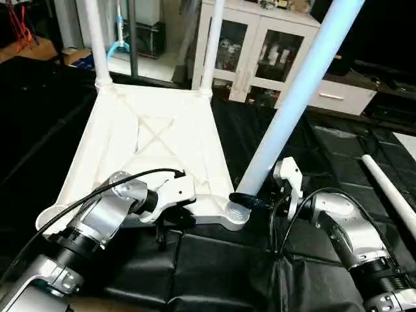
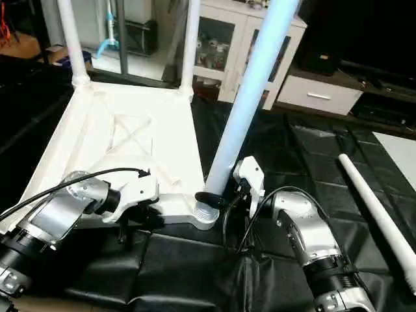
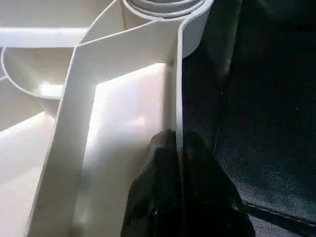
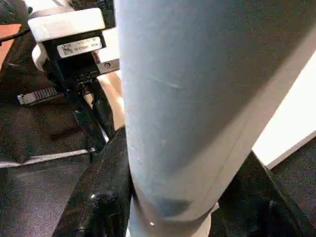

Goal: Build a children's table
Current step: Insert table leg to table base

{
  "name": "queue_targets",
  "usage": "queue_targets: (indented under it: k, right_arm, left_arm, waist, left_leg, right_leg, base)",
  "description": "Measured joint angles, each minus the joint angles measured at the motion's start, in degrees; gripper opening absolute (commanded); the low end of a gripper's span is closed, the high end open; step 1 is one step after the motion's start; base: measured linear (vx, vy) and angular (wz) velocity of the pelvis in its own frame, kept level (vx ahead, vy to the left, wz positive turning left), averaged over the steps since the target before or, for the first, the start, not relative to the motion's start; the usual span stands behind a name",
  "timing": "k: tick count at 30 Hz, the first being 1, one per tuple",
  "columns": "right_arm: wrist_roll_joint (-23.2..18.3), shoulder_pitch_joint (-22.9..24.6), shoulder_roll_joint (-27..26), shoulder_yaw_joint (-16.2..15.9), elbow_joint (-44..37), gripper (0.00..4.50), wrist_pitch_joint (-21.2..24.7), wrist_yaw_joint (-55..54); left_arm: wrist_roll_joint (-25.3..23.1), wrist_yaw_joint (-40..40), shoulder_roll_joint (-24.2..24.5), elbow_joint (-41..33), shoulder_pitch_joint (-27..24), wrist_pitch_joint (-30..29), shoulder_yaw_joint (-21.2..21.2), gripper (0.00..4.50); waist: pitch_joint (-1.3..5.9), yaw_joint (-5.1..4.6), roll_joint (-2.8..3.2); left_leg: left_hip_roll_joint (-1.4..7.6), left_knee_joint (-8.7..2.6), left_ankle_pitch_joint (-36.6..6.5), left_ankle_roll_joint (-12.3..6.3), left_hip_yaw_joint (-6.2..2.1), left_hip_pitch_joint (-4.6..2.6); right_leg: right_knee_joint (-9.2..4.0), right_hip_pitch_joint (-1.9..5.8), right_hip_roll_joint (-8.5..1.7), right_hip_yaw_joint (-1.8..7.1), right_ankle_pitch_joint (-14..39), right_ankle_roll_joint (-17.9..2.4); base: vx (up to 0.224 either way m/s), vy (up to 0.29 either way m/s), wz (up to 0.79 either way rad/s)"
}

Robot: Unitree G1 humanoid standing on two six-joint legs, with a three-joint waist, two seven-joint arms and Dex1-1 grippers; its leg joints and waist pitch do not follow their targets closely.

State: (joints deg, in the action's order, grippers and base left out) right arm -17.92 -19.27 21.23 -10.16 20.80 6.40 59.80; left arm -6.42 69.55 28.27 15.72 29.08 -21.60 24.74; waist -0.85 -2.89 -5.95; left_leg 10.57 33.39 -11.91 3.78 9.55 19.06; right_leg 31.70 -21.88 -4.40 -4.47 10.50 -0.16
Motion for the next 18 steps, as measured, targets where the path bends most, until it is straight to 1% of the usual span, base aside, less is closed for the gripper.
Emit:
queue_targets:
  k: [4,9,12,14,17,18]
  right_arm:
    - [0.00,0.10,-0.21,0.01,0.00,1.83,-0.16,-0.45]
    - [0.00,0.61,-0.98,0.44,0.02,1.83,-1.10,-2.05]
    - [0.01,1.01,-2.00,0.67,0.35,1.83,-2.20,-3.77]
    - [0.08,0.96,-3.03,0.71,0.96,1.83,-2.76,-5.77]
    - [0.71,0.38,-5.17,0.81,2.30,1.83,-3.81,-11.04]
    - [1.20,0.13,-6.80,1.03,2.43,1.83,-3.86,-15.04]
  left_arm:
    - [0.00,-0.30,0.11,-0.47,-0.33,-0.12,-0.03,0.00]
    - [0.00,-1.02,0.34,-0.73,-0.66,-0.11,-0.21,0.00]
    - [0.00,-1.42,0.42,-0.74,-0.72,-0.23,-0.37,0.00]
    - [-0.04,-1.93,0.39,-0.75,-0.80,-0.80,-0.73,0.00]
    - [-0.20,-3.98,-0.21,-0.74,-0.86,-2.22,-1.34,0.00]
    - [-0.24,-5.20,-0.75,-0.77,-0.87,-3.30,-1.81,0.00]
  waist:
    - [0.00,-0.10,-0.01]
    - [-0.02,-0.27,-0.01]
    - [-0.04,-0.54,0.05]
    - [-0.08,-1.03,0.15]
    - [-0.26,-1.96,0.34]
    - [-0.34,-2.38,0.37]
  left_leg:
    - [-0.12,-0.06,-0.02,-0.04,0.00,-0.02]
    - [-0.21,-0.09,-0.02,-0.04,-0.16,-0.06]
    - [-0.42,-0.42,-0.02,-0.04,-0.67,0.00]
    - [-0.53,-0.44,-0.02,-0.04,-1.18,0.04]
    - [-0.54,-0.49,-0.03,-0.04,-1.46,0.00]
    - [-0.54,-0.50,-0.03,-0.04,-1.51,-0.01]
  right_leg:
    - [0.00,-0.02,-0.01,0.15,0.03,0.05]
    - [-0.08,-0.06,-0.01,0.14,0.04,0.06]
    - [-0.84,0.05,-0.04,-0.25,0.05,0.06]
    - [-1.29,0.22,-0.16,-0.85,0.05,0.05]
    - [-1.79,0.33,-0.18,-1.30,0.06,0.04]
    - [-1.84,0.32,-0.27,-1.49,0.06,0.04]
  base:
    - [0.000,0.000,0.00]
    - [0.000,0.000,0.00]
    - [0.000,0.000,0.00]
    - [0.000,0.000,0.00]
    - [0.000,0.000,0.00]
    - [0.000,0.000,0.00]
